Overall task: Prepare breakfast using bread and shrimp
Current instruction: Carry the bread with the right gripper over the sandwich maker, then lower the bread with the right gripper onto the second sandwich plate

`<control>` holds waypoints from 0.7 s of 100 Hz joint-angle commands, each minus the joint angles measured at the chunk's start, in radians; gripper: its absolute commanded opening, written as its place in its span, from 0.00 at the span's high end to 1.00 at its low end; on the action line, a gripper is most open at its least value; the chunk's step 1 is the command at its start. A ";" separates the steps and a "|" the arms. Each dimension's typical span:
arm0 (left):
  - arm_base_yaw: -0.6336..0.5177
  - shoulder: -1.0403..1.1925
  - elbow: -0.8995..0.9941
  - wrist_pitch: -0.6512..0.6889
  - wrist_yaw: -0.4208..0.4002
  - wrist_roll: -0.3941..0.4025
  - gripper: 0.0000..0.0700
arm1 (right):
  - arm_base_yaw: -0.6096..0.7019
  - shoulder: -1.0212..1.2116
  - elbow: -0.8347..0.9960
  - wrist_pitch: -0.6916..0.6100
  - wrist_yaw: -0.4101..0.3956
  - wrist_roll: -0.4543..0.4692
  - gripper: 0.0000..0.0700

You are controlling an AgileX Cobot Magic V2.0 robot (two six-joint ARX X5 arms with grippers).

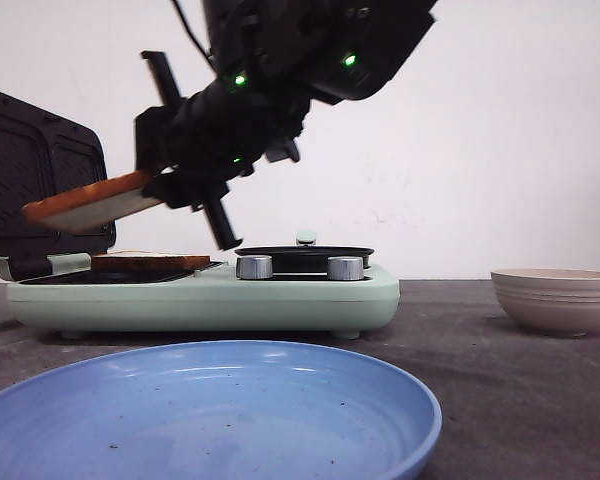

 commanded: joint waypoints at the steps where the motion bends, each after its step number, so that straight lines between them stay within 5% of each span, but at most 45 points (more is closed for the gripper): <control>1: -0.009 0.004 0.017 0.010 0.002 -0.008 1.00 | 0.010 0.026 0.034 0.014 0.008 0.024 1.00; 19: -0.013 0.004 0.017 0.010 0.002 -0.008 1.00 | 0.018 0.026 0.036 -0.001 0.077 0.044 1.00; 70: -0.026 0.004 0.017 0.010 0.002 -0.008 1.00 | 0.019 0.050 0.038 -0.033 0.084 0.150 1.00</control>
